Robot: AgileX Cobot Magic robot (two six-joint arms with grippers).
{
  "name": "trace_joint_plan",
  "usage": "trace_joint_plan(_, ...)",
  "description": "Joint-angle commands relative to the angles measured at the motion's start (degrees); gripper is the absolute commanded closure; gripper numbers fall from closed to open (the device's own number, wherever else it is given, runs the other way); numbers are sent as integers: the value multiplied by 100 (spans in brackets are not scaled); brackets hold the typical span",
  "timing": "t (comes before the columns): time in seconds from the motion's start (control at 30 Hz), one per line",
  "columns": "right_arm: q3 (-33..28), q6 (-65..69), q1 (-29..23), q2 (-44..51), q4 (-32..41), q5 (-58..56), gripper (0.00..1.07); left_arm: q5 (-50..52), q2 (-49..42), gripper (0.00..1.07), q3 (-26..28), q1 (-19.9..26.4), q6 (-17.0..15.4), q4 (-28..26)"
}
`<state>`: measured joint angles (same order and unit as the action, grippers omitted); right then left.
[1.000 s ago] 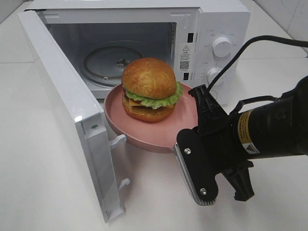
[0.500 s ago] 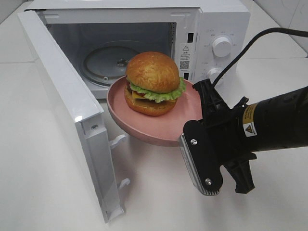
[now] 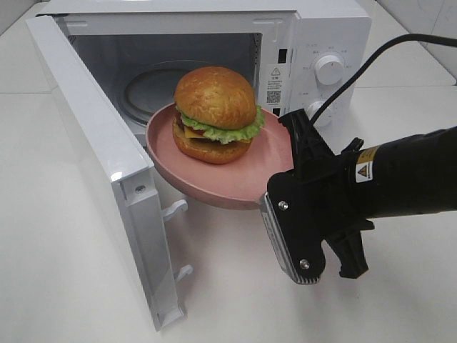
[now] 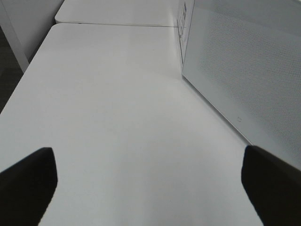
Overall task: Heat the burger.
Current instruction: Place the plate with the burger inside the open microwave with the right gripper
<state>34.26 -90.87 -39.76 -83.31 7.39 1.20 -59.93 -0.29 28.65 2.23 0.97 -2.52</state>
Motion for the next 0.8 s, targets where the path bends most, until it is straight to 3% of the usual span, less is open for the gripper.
trace_joint_plan(0.03, 212, -212, 34, 17, 120, 470, 107, 52, -155, 6, -29, -29, 6, -34)
trace_joint_plan(0.8, 1232, -103, 172, -1146, -315, 332, 107, 52, -155, 6, -29, -29, 6, -34)
